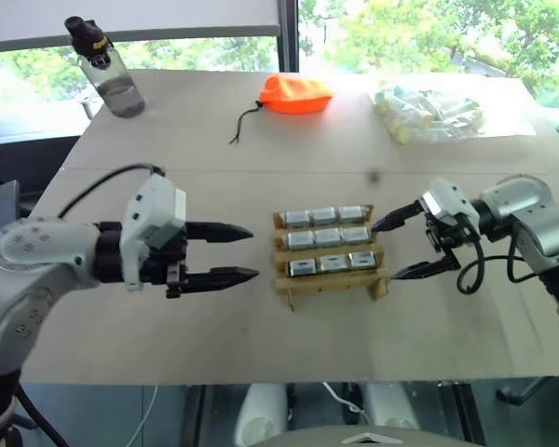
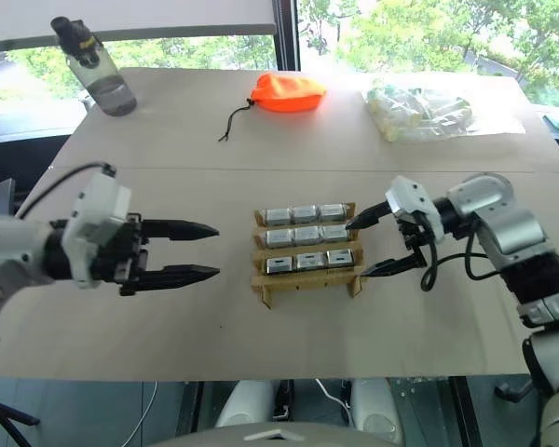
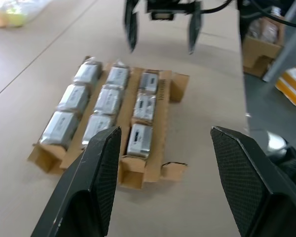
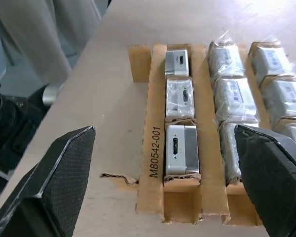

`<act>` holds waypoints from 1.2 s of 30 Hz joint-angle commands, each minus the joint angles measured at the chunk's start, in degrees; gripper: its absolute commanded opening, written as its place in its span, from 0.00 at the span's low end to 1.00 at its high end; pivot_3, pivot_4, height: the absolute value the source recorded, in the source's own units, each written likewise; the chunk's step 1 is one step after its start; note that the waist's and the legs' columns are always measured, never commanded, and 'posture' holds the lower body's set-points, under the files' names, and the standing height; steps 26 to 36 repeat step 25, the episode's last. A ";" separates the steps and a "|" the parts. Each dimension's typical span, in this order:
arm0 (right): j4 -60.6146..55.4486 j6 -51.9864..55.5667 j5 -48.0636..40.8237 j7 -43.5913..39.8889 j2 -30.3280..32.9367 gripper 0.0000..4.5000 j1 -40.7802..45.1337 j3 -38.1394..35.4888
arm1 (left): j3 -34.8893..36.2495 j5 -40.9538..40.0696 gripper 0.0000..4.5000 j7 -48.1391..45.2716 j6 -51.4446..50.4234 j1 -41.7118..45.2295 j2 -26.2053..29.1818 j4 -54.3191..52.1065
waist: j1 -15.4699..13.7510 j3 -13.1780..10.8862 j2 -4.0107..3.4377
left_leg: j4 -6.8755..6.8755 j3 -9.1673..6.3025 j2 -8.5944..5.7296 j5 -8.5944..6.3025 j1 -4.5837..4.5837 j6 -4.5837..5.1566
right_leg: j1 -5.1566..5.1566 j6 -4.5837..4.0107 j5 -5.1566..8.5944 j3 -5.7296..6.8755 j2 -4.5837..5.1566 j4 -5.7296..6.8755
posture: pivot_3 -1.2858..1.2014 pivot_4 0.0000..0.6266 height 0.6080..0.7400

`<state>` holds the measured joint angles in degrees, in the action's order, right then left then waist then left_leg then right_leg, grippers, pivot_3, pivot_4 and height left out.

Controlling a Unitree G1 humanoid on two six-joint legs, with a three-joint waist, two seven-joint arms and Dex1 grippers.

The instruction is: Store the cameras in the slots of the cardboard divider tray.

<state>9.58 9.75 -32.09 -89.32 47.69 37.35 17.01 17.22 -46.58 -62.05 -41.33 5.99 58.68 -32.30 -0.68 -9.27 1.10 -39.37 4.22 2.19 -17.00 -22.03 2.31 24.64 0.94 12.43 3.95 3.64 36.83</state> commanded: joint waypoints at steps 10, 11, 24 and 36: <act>3.53 -10.82 0.46 13.52 -4.16 0.99 -27.07 -25.60 | -3.76 17.26 0.66 8.21 23.01 -13.76 -18.63 9.17 | -0.22 0.08 -0.08 | 0.00 0.02 0.00 0.00 0.34 0.03 | -0.37 -0.01 0.00 -0.02 0.03 -0.03 | 0.52 0.24 0.89; 4.42 -12.17 1.23 13.74 -4.96 0.99 -27.73 -25.83 | -4.57 18.35 0.66 7.71 25.27 -13.79 -19.79 10.79 | -0.15 0.07 -0.08 | -0.01 0.02 0.01 -0.01 0.46 0.04 | -0.46 -0.02 0.01 -0.03 0.01 -0.02 | 0.52 0.24 0.89; 12.67 -19.30 5.20 12.40 -7.75 0.99 -27.71 -26.39 | -6.21 25.85 0.66 3.91 43.88 -10.54 -22.33 26.81 | -0.13 0.10 -0.13 | -0.02 0.04 0.05 -0.07 0.43 0.16 | -0.44 -0.08 -0.04 -0.04 -0.03 -0.02 | 0.52 0.24 0.89; 12.95 -19.47 5.29 12.32 -7.77 0.99 -27.66 -26.37 | -6.16 25.21 0.66 3.33 44.13 -10.48 -22.52 27.15 | -0.13 0.10 -0.13 | -0.02 0.07 0.06 -0.06 0.44 0.16 | -0.45 -0.07 -0.04 -0.06 -0.02 -0.02 | 0.52 0.24 0.89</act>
